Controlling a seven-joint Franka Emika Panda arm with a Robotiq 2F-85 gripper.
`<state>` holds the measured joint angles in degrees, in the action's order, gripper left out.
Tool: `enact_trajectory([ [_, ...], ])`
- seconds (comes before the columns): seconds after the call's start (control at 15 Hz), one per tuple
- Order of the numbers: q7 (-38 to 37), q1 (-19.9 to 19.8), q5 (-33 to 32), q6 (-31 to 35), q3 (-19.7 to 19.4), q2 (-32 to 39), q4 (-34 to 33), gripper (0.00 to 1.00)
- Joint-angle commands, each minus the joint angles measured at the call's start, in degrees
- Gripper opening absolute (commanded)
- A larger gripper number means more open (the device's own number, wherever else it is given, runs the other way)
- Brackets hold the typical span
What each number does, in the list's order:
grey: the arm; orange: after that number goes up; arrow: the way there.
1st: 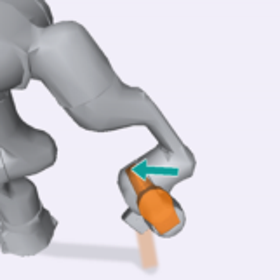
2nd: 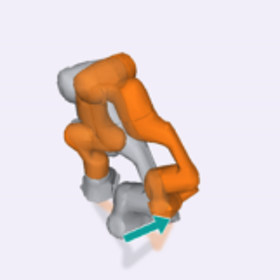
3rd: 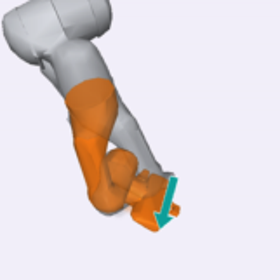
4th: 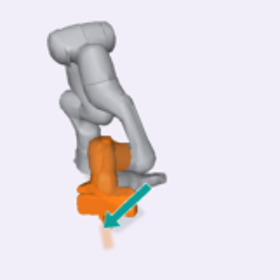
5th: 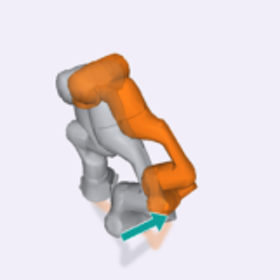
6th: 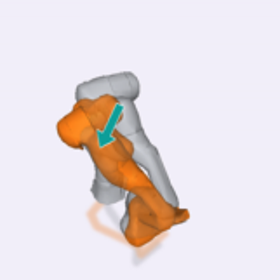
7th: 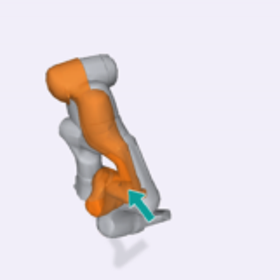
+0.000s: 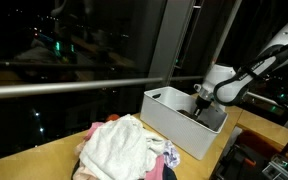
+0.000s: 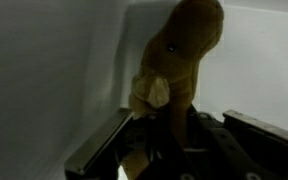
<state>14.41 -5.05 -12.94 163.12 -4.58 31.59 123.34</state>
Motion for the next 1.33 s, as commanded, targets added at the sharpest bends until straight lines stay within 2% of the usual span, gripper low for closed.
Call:
enact_trajectory([
  [0.0,1.2,-1.5,1.9,-1.8,2.9,-11.3,7.7,0.03],
  [0.4,2.6,-1.3,3.7,-4.9,2.3,-29.2,16.1,0.03],
  [0.67,0.9,1.4,2.7,-8.8,2.7,-39.4,20.3,0.03],
  [0.93,-4.4,6.8,1.8,-12.3,8.1,-45.3,22.2,0.03],
  [1.27,-11.9,13.3,1.1,-17.0,16.4,-43.3,16.4,0.03],
])
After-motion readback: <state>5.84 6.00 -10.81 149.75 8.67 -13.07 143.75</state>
